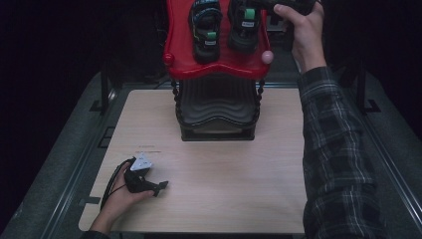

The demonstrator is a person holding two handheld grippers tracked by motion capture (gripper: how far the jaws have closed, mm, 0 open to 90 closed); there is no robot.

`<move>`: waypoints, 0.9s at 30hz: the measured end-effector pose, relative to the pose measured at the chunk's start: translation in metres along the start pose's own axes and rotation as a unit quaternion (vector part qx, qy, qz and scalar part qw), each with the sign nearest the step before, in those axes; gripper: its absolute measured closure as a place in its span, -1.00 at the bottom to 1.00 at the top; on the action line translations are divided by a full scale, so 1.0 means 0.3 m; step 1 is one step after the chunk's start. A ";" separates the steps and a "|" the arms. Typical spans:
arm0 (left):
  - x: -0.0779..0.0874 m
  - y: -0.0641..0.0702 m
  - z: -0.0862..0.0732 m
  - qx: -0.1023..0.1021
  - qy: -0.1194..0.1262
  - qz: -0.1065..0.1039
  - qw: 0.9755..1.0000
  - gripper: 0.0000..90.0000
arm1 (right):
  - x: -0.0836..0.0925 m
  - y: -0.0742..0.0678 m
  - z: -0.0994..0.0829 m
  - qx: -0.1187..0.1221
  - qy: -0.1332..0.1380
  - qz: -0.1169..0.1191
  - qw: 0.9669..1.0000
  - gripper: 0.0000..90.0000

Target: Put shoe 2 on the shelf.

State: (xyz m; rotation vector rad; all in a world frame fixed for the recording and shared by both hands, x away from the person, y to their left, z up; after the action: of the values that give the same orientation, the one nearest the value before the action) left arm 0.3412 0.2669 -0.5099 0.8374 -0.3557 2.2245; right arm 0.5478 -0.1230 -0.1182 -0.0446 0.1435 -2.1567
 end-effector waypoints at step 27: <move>-0.002 -0.001 0.002 0.000 0.000 0.000 1.000 -0.97 | -0.046 -0.034 -0.073 0.044 -0.050 -0.015 0.998 0.17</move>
State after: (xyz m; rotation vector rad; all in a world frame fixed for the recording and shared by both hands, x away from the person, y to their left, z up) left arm 0.3421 0.2665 -0.5099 0.8367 -0.3561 2.2242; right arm 0.5450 -0.1040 -0.1385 -0.1055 -0.0099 -2.1829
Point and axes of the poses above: each handheld gripper's, and its own axes: x roughly backward along the jaws, z roughly out of its top, y roughly to its right, the point moved 5 cm from there along -x, roughly forward along the jaws, and after that the axes turned 4 degrees about y, right-handed, at the moved point
